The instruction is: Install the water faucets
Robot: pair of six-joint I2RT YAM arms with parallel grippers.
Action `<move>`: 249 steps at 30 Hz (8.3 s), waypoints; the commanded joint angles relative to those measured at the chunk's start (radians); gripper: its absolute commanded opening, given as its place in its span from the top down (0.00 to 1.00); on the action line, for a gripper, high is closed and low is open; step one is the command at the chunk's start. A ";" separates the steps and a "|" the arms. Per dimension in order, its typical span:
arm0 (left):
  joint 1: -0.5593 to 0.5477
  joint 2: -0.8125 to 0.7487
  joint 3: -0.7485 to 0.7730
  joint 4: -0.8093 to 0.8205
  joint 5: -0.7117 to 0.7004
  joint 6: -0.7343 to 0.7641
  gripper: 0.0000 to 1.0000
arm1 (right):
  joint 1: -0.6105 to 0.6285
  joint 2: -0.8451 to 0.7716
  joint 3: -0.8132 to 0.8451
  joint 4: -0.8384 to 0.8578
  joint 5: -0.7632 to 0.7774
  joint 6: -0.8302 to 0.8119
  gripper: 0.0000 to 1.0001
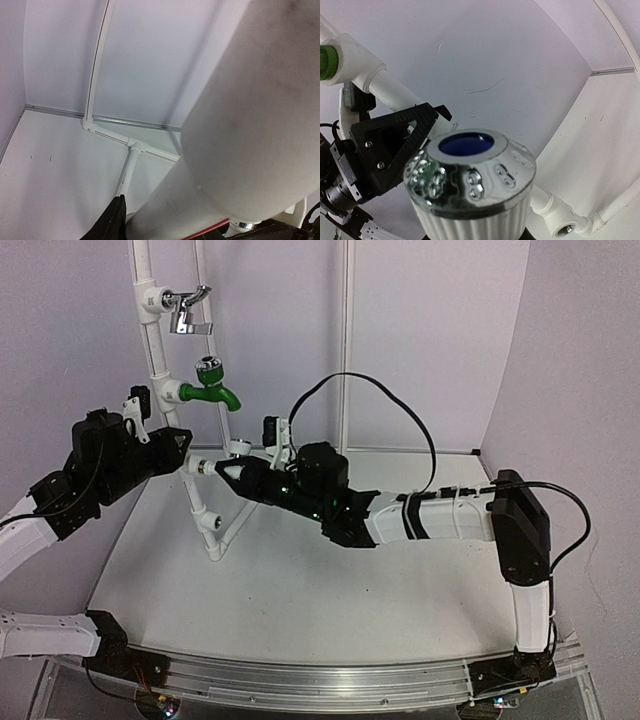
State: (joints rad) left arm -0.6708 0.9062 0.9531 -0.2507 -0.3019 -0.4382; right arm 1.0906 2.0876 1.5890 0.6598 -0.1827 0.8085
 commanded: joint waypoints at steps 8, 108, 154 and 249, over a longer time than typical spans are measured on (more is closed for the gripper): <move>-0.110 0.017 -0.043 0.058 0.125 -0.153 1.00 | 0.039 0.015 0.081 -0.008 0.099 0.329 1.00; -0.148 -0.036 -0.018 -0.056 0.005 -0.133 1.00 | -0.149 -0.262 -0.185 -0.221 -0.381 -1.847 0.14; -0.148 0.035 0.020 -0.055 0.053 -0.108 1.00 | -0.129 -0.084 0.012 -0.025 -0.500 -0.499 1.00; -0.145 -0.019 -0.037 -0.043 0.034 -0.112 1.00 | -0.051 -0.148 -0.081 -0.149 -0.245 -1.965 0.53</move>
State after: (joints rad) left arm -0.7902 0.8658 0.9195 -0.2584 -0.4480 -0.4141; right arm 1.0283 1.9271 1.4530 0.4684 -0.4344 -1.3059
